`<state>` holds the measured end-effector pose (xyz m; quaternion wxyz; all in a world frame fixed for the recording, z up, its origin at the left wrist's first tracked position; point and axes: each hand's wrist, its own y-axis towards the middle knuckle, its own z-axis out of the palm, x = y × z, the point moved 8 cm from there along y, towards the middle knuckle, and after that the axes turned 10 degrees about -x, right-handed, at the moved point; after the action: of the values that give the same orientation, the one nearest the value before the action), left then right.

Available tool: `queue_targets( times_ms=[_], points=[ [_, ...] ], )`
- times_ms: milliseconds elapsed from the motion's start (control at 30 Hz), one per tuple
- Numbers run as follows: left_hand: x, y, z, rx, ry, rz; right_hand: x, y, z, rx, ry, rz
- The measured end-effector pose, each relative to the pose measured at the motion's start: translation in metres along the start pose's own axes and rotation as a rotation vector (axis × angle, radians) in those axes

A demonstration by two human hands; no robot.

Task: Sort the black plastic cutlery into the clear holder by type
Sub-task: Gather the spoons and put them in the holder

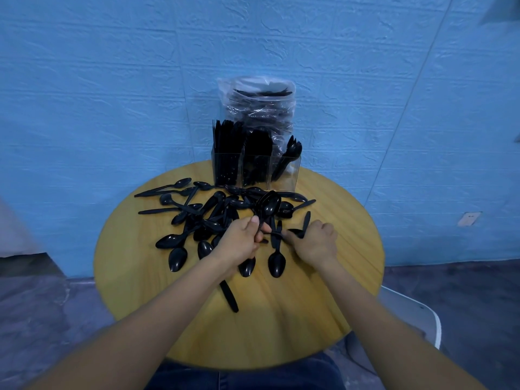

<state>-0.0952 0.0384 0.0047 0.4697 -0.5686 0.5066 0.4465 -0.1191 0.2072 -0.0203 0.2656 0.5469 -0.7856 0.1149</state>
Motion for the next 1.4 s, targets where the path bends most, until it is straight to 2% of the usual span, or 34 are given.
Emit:
queue_targets(
  times_ms=[100, 300, 567, 733, 833, 933, 1100, 1233, 1400],
  points=[
    [-0.001, 0.001, -0.005, -0.026, 0.037, 0.078, 0.005, -0.004, 0.003, -0.008, -0.066, -0.009],
    [0.0, 0.005, -0.012, -0.064, 0.082, 0.155, 0.001, -0.001, 0.006, 0.021, -0.006, 0.005],
    [-0.006, 0.012, -0.014, -0.116, 0.161, 0.243, -0.007, 0.002, -0.009, 0.105, 0.32, 0.035],
    [-0.02, 0.023, -0.018, -0.168, 0.21, 0.317, 0.004, 0.001, -0.049, 0.075, 0.358, -0.111],
    [-0.038, 0.026, -0.02, -0.219, 0.29, 0.382, 0.027, -0.006, -0.07, 0.184, 0.292, -0.27],
    [-0.055, 0.022, -0.018, -0.267, 0.453, 0.487, 0.048, -0.009, -0.079, 0.289, 0.174, -0.345],
    [-0.066, 0.016, -0.028, -0.35, 0.606, 0.584, 0.074, -0.004, -0.081, 0.315, -0.033, -0.457],
    [-0.062, 0.011, -0.02, -0.249, 0.638, 0.607, 0.094, -0.003, -0.081, 0.281, 0.016, -0.476],
    [-0.062, 0.002, -0.009, -0.108, 0.496, 0.579, 0.104, 0.006, -0.088, 0.21, 0.205, -0.403]
  ],
)
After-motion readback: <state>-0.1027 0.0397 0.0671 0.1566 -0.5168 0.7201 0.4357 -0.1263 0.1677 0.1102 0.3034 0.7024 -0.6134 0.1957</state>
